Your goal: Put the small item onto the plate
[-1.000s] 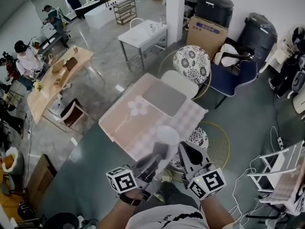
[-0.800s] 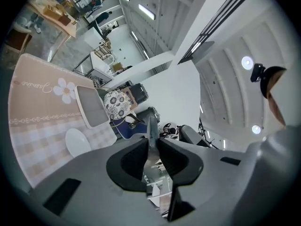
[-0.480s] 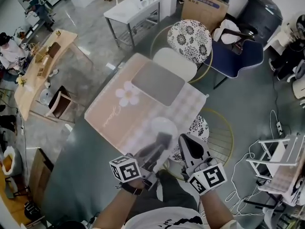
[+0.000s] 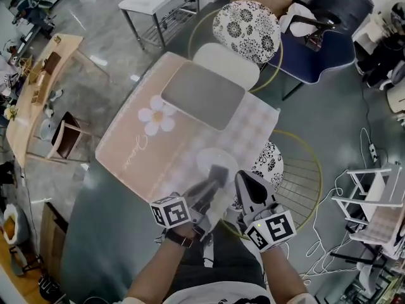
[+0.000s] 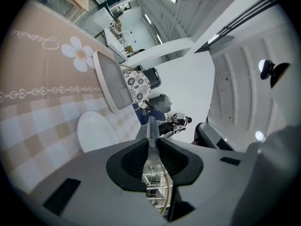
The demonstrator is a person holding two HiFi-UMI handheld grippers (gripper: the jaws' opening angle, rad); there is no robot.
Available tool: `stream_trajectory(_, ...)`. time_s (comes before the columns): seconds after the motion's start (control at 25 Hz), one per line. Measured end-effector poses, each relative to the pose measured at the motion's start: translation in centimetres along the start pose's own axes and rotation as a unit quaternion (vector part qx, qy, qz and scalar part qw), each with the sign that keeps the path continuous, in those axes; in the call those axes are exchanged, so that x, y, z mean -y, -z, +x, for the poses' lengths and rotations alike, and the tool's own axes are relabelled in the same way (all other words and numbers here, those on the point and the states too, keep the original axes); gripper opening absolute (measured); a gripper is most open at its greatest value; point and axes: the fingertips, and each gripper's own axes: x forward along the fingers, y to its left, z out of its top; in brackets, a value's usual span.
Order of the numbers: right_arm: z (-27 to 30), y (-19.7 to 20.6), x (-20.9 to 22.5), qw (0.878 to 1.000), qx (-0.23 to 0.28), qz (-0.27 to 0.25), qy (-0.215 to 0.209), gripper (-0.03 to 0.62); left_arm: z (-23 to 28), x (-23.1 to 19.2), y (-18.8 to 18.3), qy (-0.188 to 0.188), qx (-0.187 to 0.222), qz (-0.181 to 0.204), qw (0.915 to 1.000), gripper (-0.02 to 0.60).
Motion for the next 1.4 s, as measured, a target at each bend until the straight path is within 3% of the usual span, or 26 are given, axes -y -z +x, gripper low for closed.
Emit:
stream_trajectory(0.48,3.3,7.3,3.5,0.999,-0.011,0.008,0.031,0.014,4.2,-7.7,1.5,-0.016,-0.026,-0.025,0.9992,0.078)
stream_trajectory(1.0,4.9,10.1,5.2,0.998,-0.022,0.014,0.05,0.014,4.9,-11.2,1.0,-0.07,-0.037,-0.006,0.9969,0.109)
stream_trajectory(1.12,4.8,10.5,5.3,0.998,-0.023,0.019,0.048,0.014,4.6,-12.0,1.0,-0.102,-0.038,0.024,0.9938,0.132)
stream_trajectory(1.2,4.8,10.7,5.2,0.998,-0.025,0.021,0.045,0.014,4.4,-12.3,1.1,-0.128,-0.045,0.064,0.9887,0.139)
stream_trajectory(1.28,4.7,10.8,5.1,0.998,-0.027,0.022,0.042,0.014,4.5,-12.4,1.2,-0.154,-0.057,0.118,0.9794,0.161)
stream_trajectory(1.4,4.5,11.1,5.2,0.998,-0.031,0.024,0.04,0.014,5.0,-12.4,1.6,-0.188,-0.086,0.203,0.9572,0.245)
